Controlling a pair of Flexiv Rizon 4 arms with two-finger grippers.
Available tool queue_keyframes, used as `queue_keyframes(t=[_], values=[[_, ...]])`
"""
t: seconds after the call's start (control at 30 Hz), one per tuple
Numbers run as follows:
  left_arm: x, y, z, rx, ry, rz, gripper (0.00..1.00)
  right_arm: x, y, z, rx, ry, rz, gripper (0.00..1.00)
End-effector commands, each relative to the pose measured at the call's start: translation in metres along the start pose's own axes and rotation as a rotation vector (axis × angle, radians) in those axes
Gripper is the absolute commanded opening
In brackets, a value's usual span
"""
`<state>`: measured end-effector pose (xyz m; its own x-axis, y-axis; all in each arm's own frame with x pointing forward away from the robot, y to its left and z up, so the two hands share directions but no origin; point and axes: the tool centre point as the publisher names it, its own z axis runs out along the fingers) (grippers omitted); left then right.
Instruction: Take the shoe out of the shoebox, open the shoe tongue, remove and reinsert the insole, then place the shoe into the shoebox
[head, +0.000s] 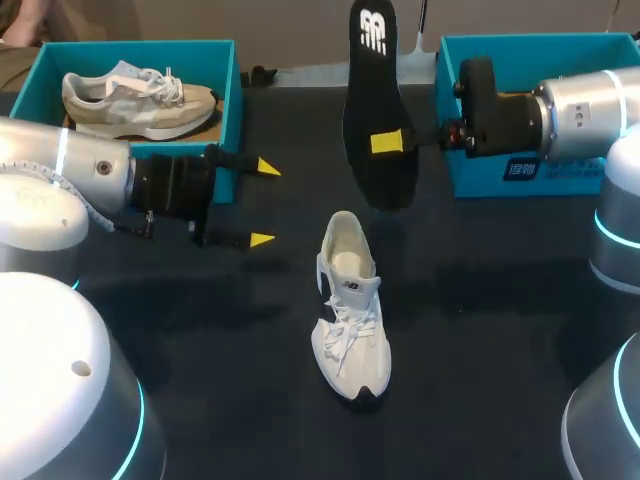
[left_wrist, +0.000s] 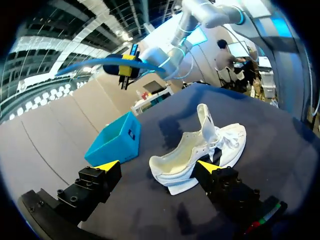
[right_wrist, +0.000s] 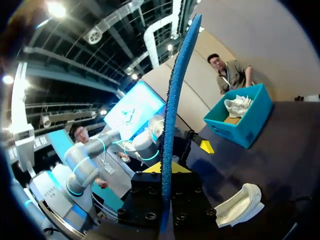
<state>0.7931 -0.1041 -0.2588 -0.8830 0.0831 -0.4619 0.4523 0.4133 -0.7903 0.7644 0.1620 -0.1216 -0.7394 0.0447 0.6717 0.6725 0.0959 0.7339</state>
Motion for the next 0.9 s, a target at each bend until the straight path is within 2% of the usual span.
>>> queue_keyframes(t=[0.03,0.13,0.9], values=[[0.0040,0.0030,0.0043,-0.016,0.000,-0.058,1.00,-0.0058,0.0056,0.0013,0.012,0.027,-0.044,0.00],[0.0046,0.0044,0.0046,-0.026,0.001,-0.064,1.00,-0.0066,0.0063,0.0018,-0.004,0.054,-0.075,0.00],[0.0046,0.0044,0.0046,-0.026,0.001,-0.064,1.00,-0.0066,0.0063,0.0018,-0.004,0.054,-0.075,0.00]])
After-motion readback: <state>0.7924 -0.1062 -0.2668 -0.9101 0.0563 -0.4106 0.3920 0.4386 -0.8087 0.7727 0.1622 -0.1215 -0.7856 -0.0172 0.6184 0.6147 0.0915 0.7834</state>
